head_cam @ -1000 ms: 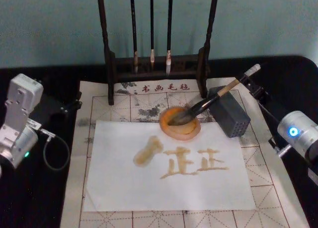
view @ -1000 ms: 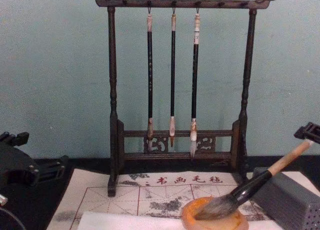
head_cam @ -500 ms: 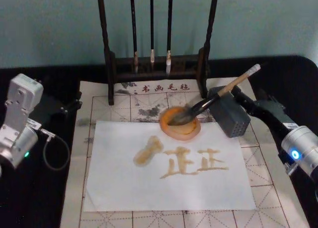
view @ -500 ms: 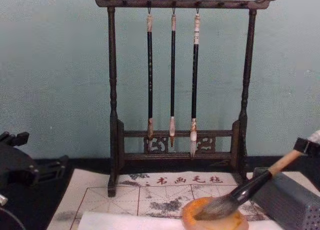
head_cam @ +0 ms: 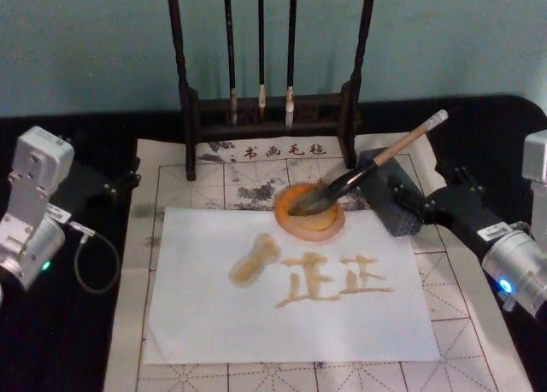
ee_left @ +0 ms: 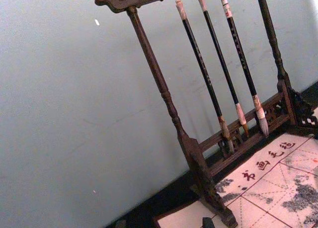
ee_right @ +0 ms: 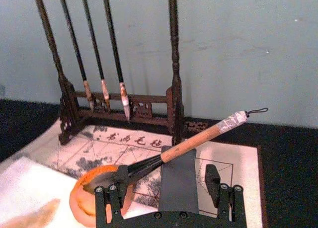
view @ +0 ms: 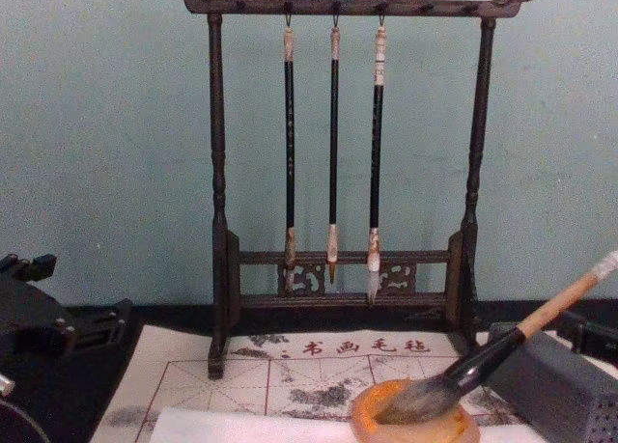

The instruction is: Pick up the brush from the inkstone, write on the paper, then place the brush back to its original position.

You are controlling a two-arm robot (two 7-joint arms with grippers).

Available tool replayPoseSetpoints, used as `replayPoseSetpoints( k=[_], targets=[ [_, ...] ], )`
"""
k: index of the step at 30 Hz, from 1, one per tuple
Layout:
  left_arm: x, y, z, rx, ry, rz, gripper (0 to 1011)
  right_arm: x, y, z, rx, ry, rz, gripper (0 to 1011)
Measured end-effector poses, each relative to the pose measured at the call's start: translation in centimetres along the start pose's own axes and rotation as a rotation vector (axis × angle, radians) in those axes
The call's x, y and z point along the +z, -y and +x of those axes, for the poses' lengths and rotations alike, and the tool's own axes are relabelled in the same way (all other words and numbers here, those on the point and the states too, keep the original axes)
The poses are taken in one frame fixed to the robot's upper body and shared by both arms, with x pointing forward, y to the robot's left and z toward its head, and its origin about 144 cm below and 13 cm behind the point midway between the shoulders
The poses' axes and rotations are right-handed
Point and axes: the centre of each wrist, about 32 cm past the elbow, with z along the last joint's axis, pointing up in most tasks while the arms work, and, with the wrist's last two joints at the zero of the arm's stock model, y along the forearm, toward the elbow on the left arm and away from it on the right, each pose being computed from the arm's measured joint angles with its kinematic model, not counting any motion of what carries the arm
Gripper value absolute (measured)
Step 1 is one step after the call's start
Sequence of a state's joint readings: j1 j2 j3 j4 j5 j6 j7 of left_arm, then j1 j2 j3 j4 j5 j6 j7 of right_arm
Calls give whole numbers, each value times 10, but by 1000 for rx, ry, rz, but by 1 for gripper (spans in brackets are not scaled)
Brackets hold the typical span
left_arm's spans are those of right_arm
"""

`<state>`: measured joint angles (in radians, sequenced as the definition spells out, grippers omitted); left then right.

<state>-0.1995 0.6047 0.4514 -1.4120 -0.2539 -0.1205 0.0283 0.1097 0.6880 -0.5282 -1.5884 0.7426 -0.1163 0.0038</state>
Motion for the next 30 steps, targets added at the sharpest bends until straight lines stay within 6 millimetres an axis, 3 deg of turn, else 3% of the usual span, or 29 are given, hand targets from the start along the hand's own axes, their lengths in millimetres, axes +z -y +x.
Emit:
replayPoseSetpoints(
  k=[9, 30],
  targets=[
    [0, 0, 0, 0, 0, 0, 1001, -4, -1, 1, 11, 74, -23, 1000],
    [0, 0, 0, 0, 0, 0, 1001, -3, -1, 1, 10, 65, -21, 1000]
  ],
)
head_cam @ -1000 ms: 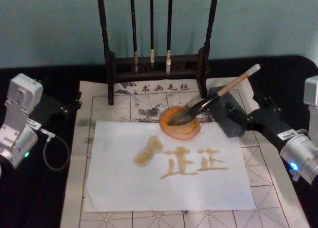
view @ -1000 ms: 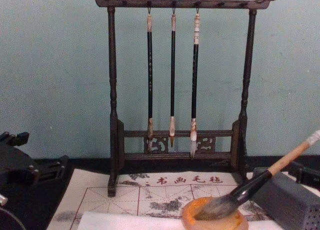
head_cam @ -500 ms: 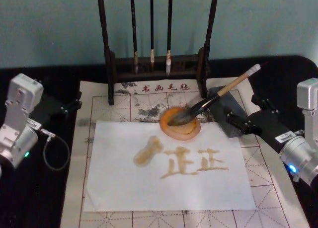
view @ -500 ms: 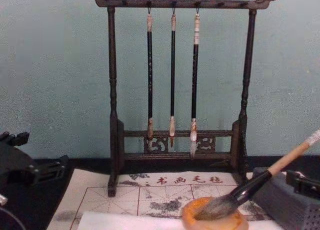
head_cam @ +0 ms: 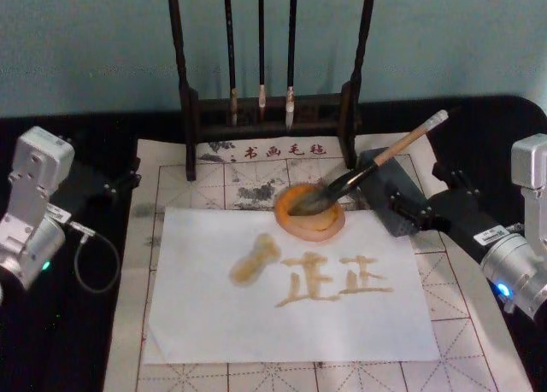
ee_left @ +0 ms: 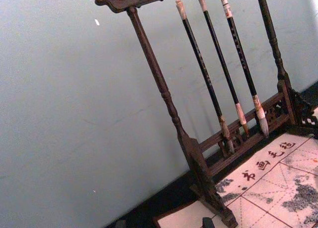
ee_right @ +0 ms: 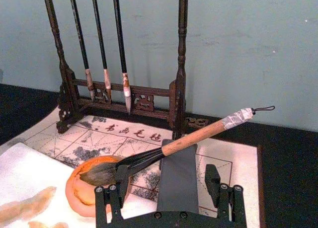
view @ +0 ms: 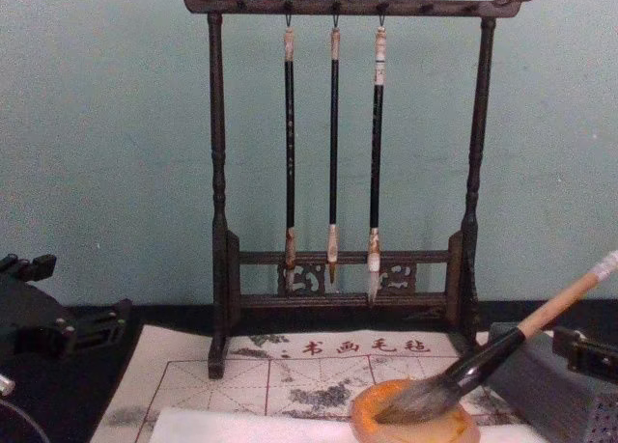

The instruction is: Pick up the brush from the inkstone, write on the paper, then place the brush back to its original position.

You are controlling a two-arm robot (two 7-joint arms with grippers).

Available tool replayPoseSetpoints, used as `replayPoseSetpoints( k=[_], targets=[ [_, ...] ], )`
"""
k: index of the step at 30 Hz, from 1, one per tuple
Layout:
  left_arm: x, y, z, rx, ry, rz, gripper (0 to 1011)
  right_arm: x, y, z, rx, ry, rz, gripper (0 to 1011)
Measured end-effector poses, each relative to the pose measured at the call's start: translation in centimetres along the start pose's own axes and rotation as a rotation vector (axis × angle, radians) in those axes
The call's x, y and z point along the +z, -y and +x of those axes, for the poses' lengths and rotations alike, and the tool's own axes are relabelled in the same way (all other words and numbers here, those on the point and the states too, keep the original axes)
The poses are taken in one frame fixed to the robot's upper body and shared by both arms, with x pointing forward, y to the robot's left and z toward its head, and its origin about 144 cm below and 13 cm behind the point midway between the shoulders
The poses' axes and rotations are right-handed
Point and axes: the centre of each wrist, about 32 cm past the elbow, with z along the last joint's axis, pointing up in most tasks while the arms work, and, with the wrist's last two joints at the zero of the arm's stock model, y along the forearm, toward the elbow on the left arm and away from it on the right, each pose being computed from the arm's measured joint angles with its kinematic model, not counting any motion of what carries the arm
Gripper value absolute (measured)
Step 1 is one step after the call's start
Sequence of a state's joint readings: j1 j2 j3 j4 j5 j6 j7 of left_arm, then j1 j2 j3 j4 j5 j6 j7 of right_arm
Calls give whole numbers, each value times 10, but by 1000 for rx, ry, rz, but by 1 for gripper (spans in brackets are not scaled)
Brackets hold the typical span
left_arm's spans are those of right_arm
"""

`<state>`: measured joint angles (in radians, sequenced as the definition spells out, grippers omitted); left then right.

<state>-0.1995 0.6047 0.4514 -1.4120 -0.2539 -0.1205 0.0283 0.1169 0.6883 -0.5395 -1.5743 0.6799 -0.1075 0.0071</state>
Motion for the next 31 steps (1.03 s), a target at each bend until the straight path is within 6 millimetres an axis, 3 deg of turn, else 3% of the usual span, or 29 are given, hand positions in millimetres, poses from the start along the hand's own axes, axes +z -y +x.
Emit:
replayPoseSetpoints(
  k=[31],
  targets=[
    [0, 0, 0, 0, 0, 0, 1001, 0, 0, 0, -1, -3, 2, 1000]
  ],
)
